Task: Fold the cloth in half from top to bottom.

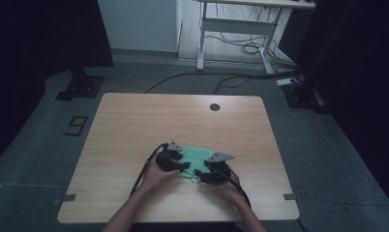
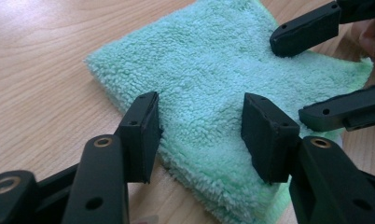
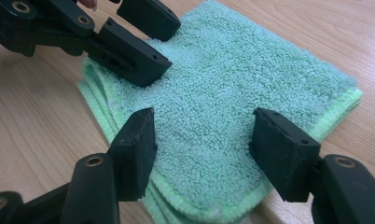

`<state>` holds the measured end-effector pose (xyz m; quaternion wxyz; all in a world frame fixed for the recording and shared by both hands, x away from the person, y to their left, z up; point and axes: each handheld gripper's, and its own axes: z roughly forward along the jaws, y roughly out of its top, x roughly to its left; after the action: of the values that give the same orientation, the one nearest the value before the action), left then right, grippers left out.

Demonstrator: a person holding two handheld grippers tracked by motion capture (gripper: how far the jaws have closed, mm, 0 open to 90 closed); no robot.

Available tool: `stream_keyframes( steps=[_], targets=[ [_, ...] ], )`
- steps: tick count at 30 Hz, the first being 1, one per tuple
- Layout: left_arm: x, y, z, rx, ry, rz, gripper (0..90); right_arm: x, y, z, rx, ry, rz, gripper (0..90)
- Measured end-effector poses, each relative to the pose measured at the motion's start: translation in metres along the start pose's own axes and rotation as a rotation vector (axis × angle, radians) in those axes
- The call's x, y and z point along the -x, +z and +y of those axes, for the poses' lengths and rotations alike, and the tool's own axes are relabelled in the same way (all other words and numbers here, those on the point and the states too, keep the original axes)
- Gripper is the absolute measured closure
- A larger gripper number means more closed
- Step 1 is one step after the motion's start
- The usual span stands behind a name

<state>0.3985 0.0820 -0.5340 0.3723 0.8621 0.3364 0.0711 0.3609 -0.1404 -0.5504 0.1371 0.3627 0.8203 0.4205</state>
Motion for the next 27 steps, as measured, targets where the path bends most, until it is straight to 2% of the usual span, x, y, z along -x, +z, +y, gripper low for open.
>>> stream_keyframes(
  steps=[5, 9, 12, 16, 17, 20, 27],
  targets=[
    [0.0, -0.007, -0.001, 0.012, -0.009, 0.001, 45.0, 0.001, -0.002, 0.0, 0.018, 0.008, -0.003, 38.5],
    [0.003, -0.01, -0.004, 0.008, 0.0, 0.002, 45.3, 0.002, -0.001, 0.0, 0.014, 0.008, -0.007, 38.7],
    [0.004, -0.011, -0.007, 0.003, 0.001, 0.004, 45.5, 0.003, 0.0, 0.0, 0.008, -0.007, -0.016, 39.3],
    [0.004, -0.008, -0.007, 0.001, -0.003, 0.007, 45.7, 0.009, 0.004, 0.002, 0.012, -0.001, -0.013, 40.0],
    [0.004, -0.008, -0.007, 0.002, -0.006, 0.008, 45.7, 0.011, 0.004, 0.003, 0.014, 0.016, -0.007, 40.0],
    [0.004, -0.011, -0.007, 0.015, -0.005, 0.012, 45.6, 0.01, 0.003, 0.004, 0.017, 0.003, -0.015, 38.9],
    [0.009, -0.027, -0.007, 0.058, 0.003, 0.026, 45.5, 0.01, -0.009, 0.003, 0.065, 0.02, -0.019, 37.8]
  ],
)
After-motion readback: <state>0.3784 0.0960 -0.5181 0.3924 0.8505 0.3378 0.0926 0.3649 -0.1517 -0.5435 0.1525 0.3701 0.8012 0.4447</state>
